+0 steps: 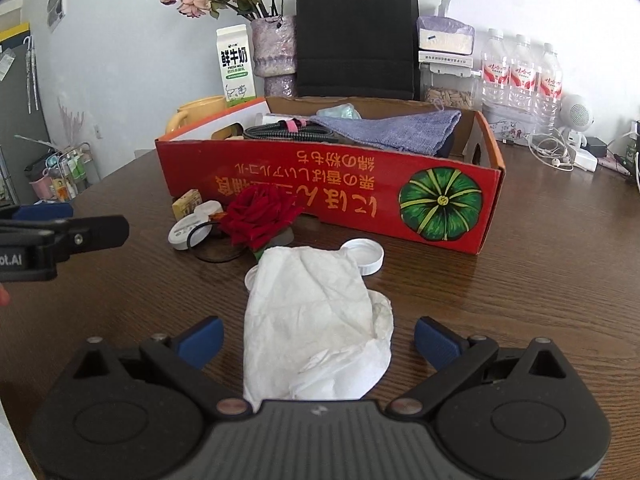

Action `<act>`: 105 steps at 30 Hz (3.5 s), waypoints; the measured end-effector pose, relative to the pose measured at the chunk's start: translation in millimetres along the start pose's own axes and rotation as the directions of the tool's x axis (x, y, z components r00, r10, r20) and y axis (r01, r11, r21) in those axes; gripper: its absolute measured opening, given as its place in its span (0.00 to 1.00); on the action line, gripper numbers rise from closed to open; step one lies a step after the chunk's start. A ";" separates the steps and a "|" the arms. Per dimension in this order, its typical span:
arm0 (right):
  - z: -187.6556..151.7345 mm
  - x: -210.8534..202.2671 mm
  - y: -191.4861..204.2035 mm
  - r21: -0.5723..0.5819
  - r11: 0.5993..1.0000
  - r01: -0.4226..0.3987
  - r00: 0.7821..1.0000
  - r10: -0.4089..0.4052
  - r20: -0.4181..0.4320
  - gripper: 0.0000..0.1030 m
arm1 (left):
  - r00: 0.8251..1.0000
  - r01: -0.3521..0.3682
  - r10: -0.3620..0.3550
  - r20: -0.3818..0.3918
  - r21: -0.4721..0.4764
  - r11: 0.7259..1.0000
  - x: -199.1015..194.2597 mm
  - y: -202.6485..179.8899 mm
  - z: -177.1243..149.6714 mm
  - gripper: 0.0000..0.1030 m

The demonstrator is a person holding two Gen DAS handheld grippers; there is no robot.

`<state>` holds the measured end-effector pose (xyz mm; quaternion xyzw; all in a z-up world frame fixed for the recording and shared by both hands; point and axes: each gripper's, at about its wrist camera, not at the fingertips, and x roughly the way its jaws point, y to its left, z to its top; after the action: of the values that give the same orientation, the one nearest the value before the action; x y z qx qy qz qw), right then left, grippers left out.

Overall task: Organize objects
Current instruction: 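Grasp the white tissue with the right gripper while the left gripper grasps a white bottle cap, then carry the white tissue and bottle cap into the red box and release both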

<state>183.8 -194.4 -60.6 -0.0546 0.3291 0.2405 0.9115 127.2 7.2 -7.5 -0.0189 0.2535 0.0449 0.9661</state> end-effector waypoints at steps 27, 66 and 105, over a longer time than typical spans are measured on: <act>-3.5 -23.4 -16.7 0.044 0.998 0.047 0.990 -0.052 0.129 0.57 | 0.997 0.066 -0.063 -0.050 0.056 0.996 11.0 -31.9 -6.0 1.00; -9.8 -36.8 -53.5 0.107 0.990 0.091 0.979 -0.109 0.170 0.58 | 0.969 0.203 -0.184 -0.164 0.110 0.973 61.5 -106.1 -3.8 0.29; 29.0 -42.1 3.3 -0.009 0.997 0.074 0.967 -0.069 0.245 0.58 | 0.990 0.140 -0.141 0.013 0.049 0.989 8.0 -40.8 31.0 0.29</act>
<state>170.8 -201.0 -11.4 -0.0445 0.2098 0.2153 0.9527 153.2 -30.9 16.1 -0.0132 0.2444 -0.0290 0.9692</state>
